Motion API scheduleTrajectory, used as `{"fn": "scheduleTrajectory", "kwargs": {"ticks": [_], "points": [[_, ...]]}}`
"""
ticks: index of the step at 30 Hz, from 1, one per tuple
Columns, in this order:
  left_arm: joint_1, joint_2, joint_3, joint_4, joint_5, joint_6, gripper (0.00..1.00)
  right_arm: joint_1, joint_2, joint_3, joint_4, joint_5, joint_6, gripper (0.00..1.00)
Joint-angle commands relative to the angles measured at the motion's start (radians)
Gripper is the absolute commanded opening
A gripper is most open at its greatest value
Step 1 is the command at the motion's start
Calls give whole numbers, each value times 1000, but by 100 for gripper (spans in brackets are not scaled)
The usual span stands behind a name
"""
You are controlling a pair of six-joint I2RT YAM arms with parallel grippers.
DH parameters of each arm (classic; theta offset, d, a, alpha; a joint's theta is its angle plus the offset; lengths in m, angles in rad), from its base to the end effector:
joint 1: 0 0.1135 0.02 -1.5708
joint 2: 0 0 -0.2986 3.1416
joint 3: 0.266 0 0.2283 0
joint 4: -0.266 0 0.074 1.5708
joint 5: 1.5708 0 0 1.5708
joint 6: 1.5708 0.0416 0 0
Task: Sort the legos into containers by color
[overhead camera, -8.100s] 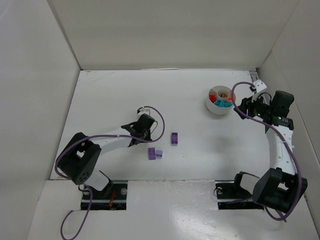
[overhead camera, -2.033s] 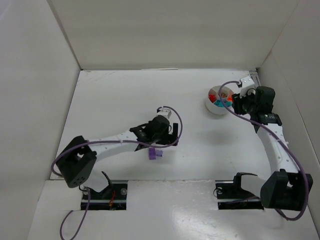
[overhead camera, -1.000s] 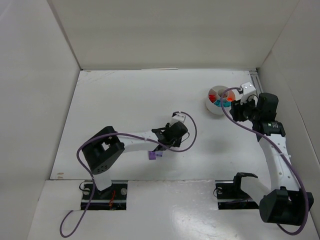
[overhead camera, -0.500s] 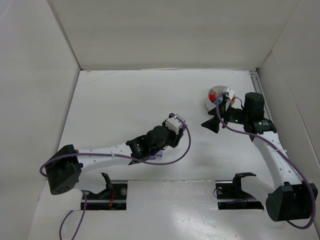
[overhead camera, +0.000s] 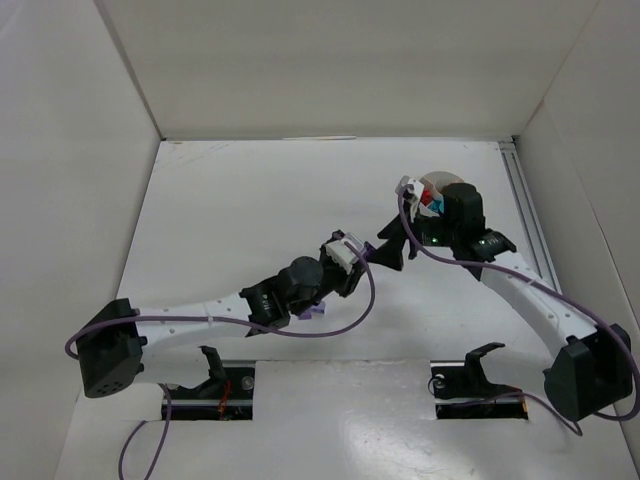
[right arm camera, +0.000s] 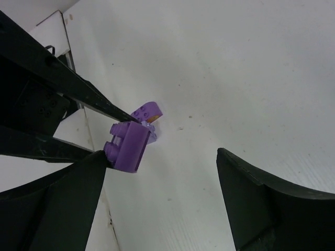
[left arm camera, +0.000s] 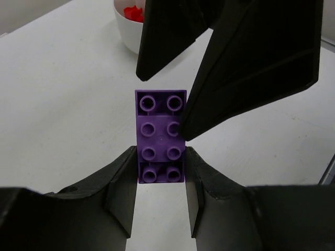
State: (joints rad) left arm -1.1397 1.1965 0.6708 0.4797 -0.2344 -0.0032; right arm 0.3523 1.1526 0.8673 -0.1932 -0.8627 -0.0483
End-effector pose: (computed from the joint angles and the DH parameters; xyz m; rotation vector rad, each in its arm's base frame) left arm 0.1115 -0.2193 0.3275 0.7315 1.4902 -0.6887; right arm 0.1925 0.1044 0.3354 -0.9238 1.8049 1.0680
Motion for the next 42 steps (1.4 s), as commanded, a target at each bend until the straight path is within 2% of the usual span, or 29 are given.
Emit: {"fn": "scheduleTrajectory", "kwargs": {"ticks": [1,4,7,8,9,10,11,15,16,18,19,20,21,23,25,27,31,32,35,37,40,42], "points": [[-6,-38,-16,85,7,28,15,48,15,38,115,30,62,89],[-15,-38,-16,85,-2,28,15,76,38,47,139,39,87,84],[-15,-38,-16,85,-11,37,15,96,58,47,167,39,110,73],[-15,-38,-16,94,-11,37,15,96,58,47,167,39,120,67],[-15,-47,-25,94,-11,37,15,96,58,47,178,39,120,52],[-15,-48,-25,103,-11,37,15,105,67,47,178,39,120,47],[-15,-57,-25,103,-23,37,15,105,67,47,178,39,129,36],[-15,-57,-36,125,-58,37,15,105,67,47,178,39,130,22],[-15,-57,-36,125,-71,28,16,105,58,47,178,48,130,15],[-15,-57,-36,125,-101,-3,24,96,49,47,178,48,110,8],[-15,-45,-25,125,-123,-12,39,82,48,47,178,57,110,4],[-15,-44,-25,125,-123,-23,46,61,48,47,178,57,94,1],[-15,-44,-25,125,-132,-32,54,44,48,47,178,57,85,0],[-15,-44,-25,116,-123,-46,56,5,48,47,178,57,73,0],[-15,-35,-25,103,-123,-64,63,-53,48,56,178,57,47,0],[-15,-35,-25,94,-146,-75,64,-114,62,68,178,44,35,0],[27,-25,-7,25,-145,-177,89,-214,131,151,178,45,-46,0],[52,-25,-7,-19,-114,-208,100,-232,140,169,169,63,-70,0],[187,-14,3,-102,22,-349,100,-280,183,255,134,204,-181,0],[297,0,13,-179,142,-409,100,-280,214,307,83,361,-246,0],[379,29,3,-216,220,-451,100,-302,301,403,54,523,-318,0],[388,57,3,-242,221,-460,100,-311,375,468,54,551,-353,0]]}}
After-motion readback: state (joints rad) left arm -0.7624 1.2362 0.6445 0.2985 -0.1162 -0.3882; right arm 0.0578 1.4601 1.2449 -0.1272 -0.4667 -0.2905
